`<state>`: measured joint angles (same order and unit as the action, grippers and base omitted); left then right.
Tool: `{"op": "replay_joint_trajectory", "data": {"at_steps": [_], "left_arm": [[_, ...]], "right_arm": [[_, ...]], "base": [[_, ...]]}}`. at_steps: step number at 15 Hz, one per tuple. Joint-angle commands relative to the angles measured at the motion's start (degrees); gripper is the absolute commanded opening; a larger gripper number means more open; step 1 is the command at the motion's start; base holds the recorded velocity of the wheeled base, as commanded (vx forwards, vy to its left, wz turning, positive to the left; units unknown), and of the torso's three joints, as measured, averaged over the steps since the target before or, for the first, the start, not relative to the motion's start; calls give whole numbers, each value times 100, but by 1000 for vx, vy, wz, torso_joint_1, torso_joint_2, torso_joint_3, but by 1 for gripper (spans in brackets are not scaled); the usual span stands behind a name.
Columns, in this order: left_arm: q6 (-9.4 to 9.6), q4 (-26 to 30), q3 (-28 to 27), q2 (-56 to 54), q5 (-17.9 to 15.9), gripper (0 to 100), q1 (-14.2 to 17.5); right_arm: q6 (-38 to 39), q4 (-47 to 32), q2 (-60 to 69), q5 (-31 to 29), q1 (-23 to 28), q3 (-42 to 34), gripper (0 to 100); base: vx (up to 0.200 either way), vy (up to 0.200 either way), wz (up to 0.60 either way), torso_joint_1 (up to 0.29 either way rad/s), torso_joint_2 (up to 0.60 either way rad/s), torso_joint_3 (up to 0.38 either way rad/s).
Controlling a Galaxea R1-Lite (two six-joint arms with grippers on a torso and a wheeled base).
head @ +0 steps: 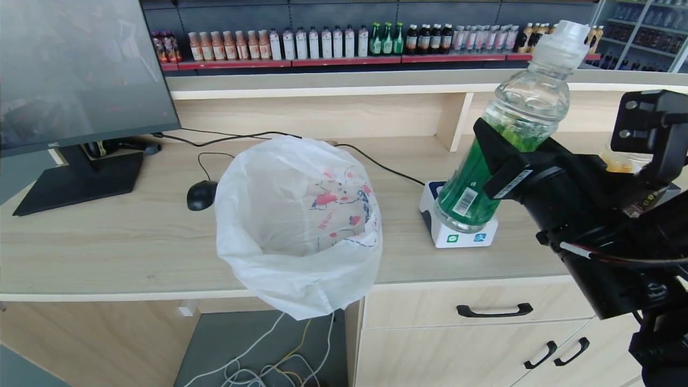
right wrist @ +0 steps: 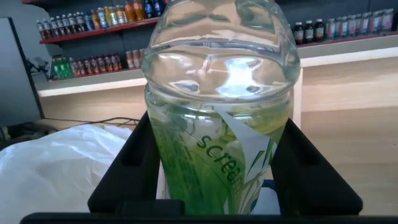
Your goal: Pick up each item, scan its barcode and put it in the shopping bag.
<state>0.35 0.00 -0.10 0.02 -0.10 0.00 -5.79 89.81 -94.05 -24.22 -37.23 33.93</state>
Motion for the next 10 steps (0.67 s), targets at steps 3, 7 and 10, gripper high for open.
{"op": "replay_joint_trajectory", "data": {"at_steps": [3, 7, 10], "left_arm": [[0, 0, 1, -2, 1, 100, 0], [0, 0, 1, -2, 1, 100, 0], [0, 9, 1, -2, 1, 100, 0]], "right_arm": [[-27, -684, 185, -30, 5, 510, 0], [-265, -1299, 141, 49, 76, 1371, 0], [-678, -772, -281, 383, 366, 1512, 0]], "base": [[0, 0, 0, 0, 0, 0], [0, 0, 0, 0, 0, 0], [0, 0, 0, 0, 0, 0]]}}
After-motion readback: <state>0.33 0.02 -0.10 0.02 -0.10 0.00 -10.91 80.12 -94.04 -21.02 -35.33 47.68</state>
